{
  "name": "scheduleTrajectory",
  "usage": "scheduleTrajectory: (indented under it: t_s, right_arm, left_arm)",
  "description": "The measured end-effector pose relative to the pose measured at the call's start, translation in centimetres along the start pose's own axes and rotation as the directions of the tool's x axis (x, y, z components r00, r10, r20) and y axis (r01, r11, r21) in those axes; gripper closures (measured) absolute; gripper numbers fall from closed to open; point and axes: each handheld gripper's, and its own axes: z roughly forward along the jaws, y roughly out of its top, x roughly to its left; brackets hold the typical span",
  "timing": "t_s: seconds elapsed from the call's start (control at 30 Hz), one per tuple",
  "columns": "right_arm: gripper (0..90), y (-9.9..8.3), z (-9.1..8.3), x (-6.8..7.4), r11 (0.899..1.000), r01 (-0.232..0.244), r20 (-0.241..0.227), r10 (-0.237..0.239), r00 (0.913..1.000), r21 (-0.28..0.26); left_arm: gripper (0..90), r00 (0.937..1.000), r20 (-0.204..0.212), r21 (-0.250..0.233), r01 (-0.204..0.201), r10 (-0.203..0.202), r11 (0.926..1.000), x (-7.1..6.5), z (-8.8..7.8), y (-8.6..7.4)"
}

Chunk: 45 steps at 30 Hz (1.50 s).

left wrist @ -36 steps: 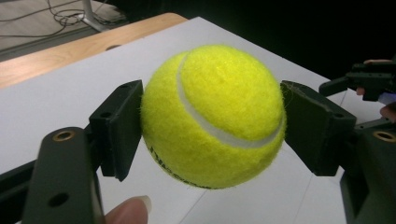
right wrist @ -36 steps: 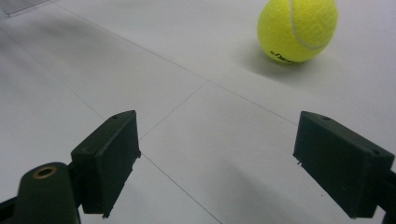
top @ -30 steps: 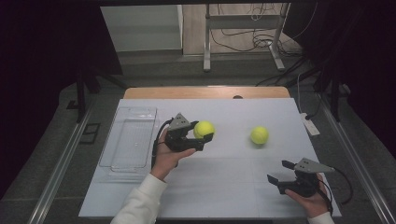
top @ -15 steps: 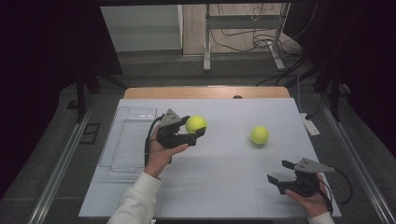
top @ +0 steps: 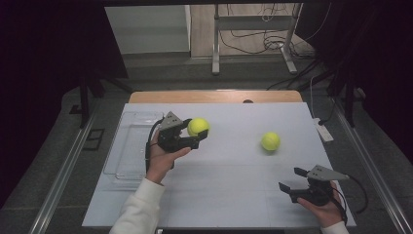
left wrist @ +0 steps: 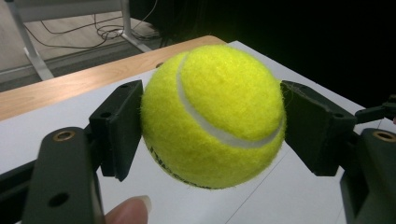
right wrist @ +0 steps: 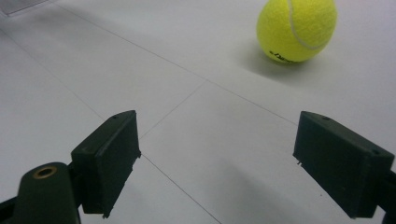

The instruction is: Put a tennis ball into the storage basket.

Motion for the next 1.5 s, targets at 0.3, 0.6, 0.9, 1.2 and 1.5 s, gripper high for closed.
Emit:
scheduleTrajectory:
  t_s: [0.3, 0.6, 0.9, 1.2, 1.5]
  right_arm:
    - [14.5, 0.0, 0.0, 0.0, 1.000, 0.000, 0.001, 0.000, 1.0000, 0.000]
    - [14.5, 0.0, 0.0, 0.0, 1.000, 0.002, 0.003, -0.002, 1.0000, -0.002]
    - [14.5, 0.0, 0.0, 0.0, 1.000, 0.002, 0.001, -0.002, 1.0000, -0.004]
    - [14.5, 0.0, -0.1, 0.0, 1.000, 0.002, 0.004, -0.002, 1.0000, -0.003]
    - [14.5, 0.1, -0.1, 0.0, 1.000, 0.001, 0.001, -0.001, 1.0000, -0.005]
  left_arm:
    - [26.5, 0.9996, -0.025, -0.014, 0.010, -0.010, 0.9998, 0.8, -0.8, 0.2]
    - [26.5, 0.9987, -0.042, -0.029, 0.028, -0.029, 0.9992, 1.7, -1.7, 0.2]
    - [26.5, 0.9977, -0.055, -0.035, 0.038, -0.040, 0.9987, 2.3, -2.2, 0.3]
    - [26.5, 0.9963, -0.076, -0.040, 0.038, -0.041, 0.9985, 2.6, -2.6, 0.3]
    - [26.5, 0.9940, -0.097, -0.048, 0.047, -0.052, 0.9977, 3.2, -3.2, 0.3]
